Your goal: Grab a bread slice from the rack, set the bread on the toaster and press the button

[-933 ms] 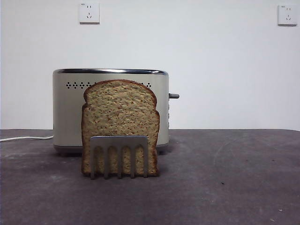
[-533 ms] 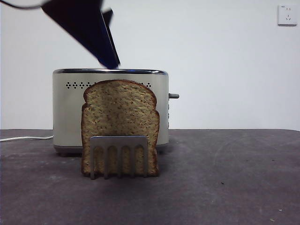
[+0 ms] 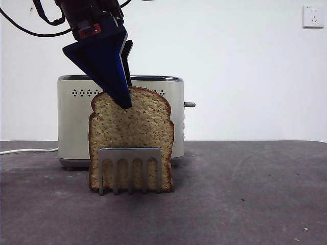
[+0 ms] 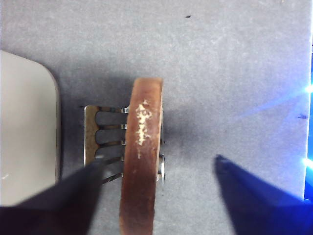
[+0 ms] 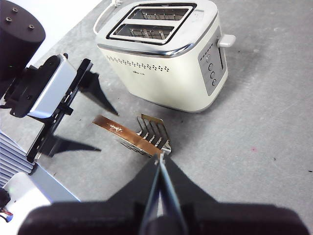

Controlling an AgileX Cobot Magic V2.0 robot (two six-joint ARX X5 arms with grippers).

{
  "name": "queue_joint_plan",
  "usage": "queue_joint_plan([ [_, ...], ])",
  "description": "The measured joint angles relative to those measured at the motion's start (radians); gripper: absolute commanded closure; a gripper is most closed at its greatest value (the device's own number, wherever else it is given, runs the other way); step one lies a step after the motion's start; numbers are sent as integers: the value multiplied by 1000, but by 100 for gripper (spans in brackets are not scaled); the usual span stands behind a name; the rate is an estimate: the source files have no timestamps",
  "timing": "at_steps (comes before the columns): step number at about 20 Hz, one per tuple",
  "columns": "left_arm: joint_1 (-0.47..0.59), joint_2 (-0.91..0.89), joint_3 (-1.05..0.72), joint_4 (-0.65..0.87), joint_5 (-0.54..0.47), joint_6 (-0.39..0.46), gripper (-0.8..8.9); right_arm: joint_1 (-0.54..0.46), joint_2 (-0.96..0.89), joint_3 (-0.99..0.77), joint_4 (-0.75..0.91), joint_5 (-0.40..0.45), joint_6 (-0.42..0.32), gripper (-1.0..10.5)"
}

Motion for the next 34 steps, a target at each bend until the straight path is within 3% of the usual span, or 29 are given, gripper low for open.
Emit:
queue_joint_plan([
  [4,0,0,0,0,0,0,817,0,0,0,0,0,0,958],
  [19,0,0,50,-1,-24,0,822,0,0,0,0,0,0,958],
  [22,0,-3,117,-50,-37,0,822,0,0,0,0,0,0,958],
  [28,0,-16,376,-289,-38,-1,822,0,3,0,-1,0,-3,958],
  [34,19,-34,650,-319,-134,39,823,0,16,0,-1,0,-8,958],
])
